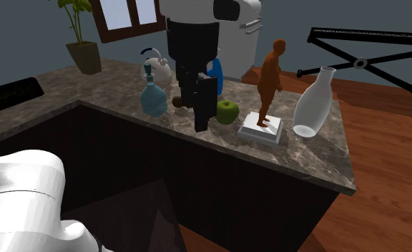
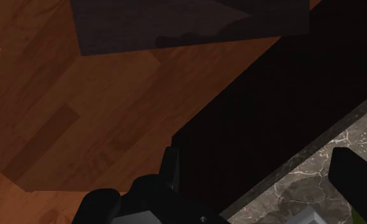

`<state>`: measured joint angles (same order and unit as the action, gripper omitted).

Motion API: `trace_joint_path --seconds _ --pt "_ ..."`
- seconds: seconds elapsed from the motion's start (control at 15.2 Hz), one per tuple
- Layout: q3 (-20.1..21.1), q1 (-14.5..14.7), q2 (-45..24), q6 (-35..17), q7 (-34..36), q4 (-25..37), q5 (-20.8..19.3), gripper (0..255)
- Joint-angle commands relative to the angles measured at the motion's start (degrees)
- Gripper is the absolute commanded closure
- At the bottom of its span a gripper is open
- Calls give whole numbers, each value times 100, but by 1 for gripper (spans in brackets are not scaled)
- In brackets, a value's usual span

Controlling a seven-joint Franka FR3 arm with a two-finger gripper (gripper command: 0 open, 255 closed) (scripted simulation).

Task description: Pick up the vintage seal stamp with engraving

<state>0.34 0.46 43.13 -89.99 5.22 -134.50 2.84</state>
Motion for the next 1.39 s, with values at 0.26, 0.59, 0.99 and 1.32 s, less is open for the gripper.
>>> trace_joint_path --seconds 0.26,0.59,0.99,1.32 --pt "510 83 20 -382 810 -316 431 0" --pt "1178 190 -189 -945 1806 -515 947 0" --pt "2016 242 -783 -1718 2982 -450 1427 0" --pt "2732 168 -1535 -2397 3989 -146 1589 0"
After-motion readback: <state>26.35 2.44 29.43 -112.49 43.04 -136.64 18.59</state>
